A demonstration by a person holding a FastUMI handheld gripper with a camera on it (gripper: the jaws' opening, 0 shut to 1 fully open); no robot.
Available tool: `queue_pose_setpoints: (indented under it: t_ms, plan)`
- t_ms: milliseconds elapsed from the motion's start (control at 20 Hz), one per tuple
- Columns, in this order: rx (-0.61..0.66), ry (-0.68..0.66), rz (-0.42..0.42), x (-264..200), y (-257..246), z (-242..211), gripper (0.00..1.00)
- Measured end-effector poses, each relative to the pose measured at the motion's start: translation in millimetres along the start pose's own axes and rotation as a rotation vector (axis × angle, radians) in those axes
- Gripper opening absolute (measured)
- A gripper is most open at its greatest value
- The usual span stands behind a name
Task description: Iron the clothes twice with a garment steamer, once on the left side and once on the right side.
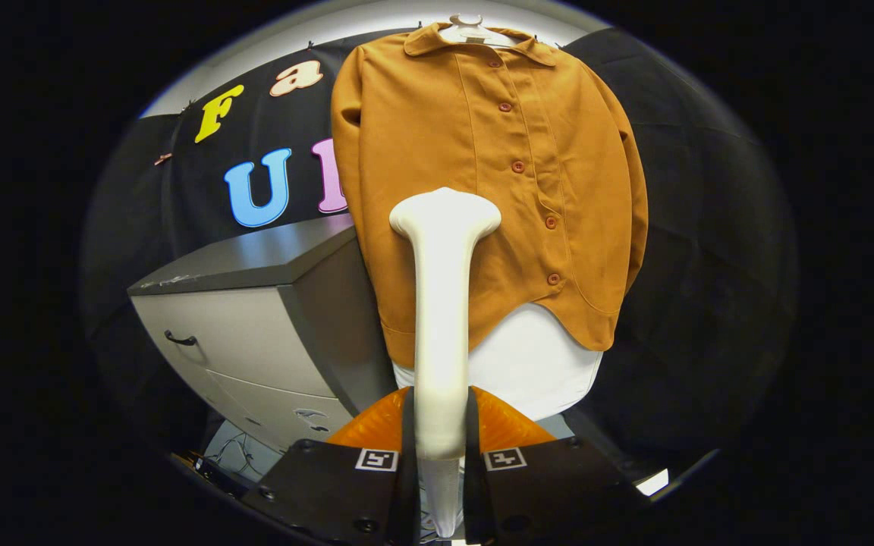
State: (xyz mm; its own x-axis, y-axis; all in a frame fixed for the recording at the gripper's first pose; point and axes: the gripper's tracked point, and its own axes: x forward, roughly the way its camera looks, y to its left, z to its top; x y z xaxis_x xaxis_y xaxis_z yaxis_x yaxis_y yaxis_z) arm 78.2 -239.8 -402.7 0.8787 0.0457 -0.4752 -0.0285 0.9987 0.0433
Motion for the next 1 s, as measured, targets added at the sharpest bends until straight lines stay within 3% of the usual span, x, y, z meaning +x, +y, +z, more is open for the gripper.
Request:
queue_pose_setpoints:
  t_ms: [300,650,1000]
  plan:
    - [-0.003,-0.107,0.034,-46.4,11.4,50.0,0.26]
    - [-0.012,-0.316,0.054,-101.9,4.4,152.2,0.26]
    - [-0.002,-0.471,0.051,-129.3,-19.2,231.6,0.26]
